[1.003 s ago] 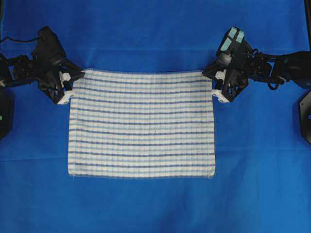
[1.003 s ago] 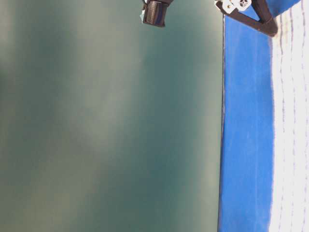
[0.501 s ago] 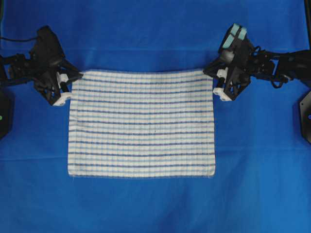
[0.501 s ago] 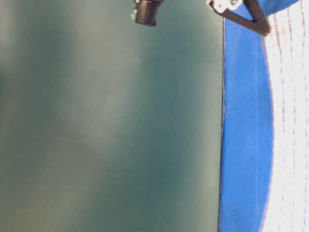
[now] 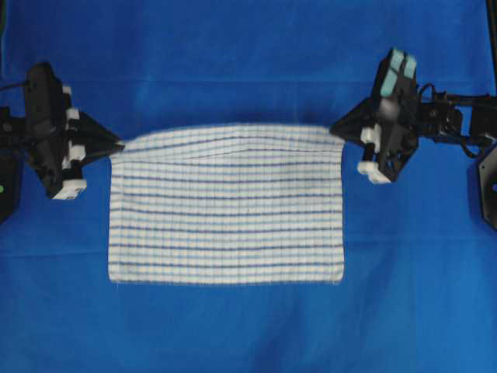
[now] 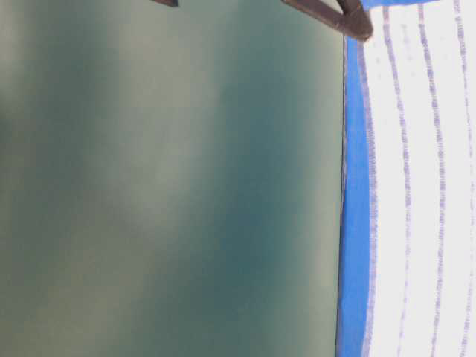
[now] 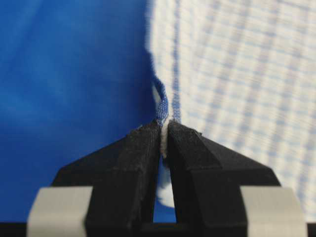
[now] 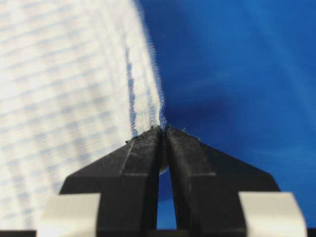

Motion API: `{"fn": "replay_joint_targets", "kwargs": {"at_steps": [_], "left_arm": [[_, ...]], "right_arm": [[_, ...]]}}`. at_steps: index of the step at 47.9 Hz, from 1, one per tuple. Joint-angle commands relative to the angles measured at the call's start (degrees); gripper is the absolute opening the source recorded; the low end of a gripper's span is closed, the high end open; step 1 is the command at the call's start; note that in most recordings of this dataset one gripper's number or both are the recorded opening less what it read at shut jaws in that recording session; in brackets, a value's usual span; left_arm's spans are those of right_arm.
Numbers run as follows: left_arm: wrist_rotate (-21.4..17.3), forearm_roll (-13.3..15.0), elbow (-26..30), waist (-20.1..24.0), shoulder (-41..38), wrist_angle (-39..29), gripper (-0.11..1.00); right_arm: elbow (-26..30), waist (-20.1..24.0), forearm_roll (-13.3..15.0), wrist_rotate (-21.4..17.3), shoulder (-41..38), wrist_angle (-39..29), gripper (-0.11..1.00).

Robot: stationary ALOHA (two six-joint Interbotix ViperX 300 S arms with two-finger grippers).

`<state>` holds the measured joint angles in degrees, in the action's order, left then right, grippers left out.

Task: Fold the blue towel.
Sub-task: 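Lift the far edge with both grippers and fold it toward the near edge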

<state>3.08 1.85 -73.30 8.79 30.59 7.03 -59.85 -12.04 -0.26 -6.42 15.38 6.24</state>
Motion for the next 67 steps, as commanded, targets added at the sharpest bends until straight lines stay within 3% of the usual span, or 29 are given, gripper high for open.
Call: {"fn": "replay_joint_targets", "kwargs": {"at_steps": [1, 13, 35, 49, 67], "left_arm": [[0.5, -0.1, 0.1, -4.6, 1.1, -0.2, 0.03], [4.5, 0.0, 0.2, -13.9, 0.5, -0.4, 0.03], [11.2, 0.0, 1.8, -29.7, -2.9, 4.3, 0.03], [12.0, 0.0, 6.1, -31.5, -10.6, 3.3, 0.03], [12.7, 0.2, 6.3, -31.5, -10.9, 2.6, 0.03]], "right_arm": [[0.2, 3.3, -0.2, -1.1, 2.0, -1.1, 0.07], [-0.4, 12.5, -0.1, -8.3, 3.0, -2.5, 0.07], [-0.1, 24.0, -0.2, -14.3, 2.1, -2.2, 0.07], [1.5, 25.9, -0.1, -15.1, -0.7, -2.5, 0.07], [3.6, 25.9, -0.2, -15.2, -5.3, -2.6, 0.07]]}}
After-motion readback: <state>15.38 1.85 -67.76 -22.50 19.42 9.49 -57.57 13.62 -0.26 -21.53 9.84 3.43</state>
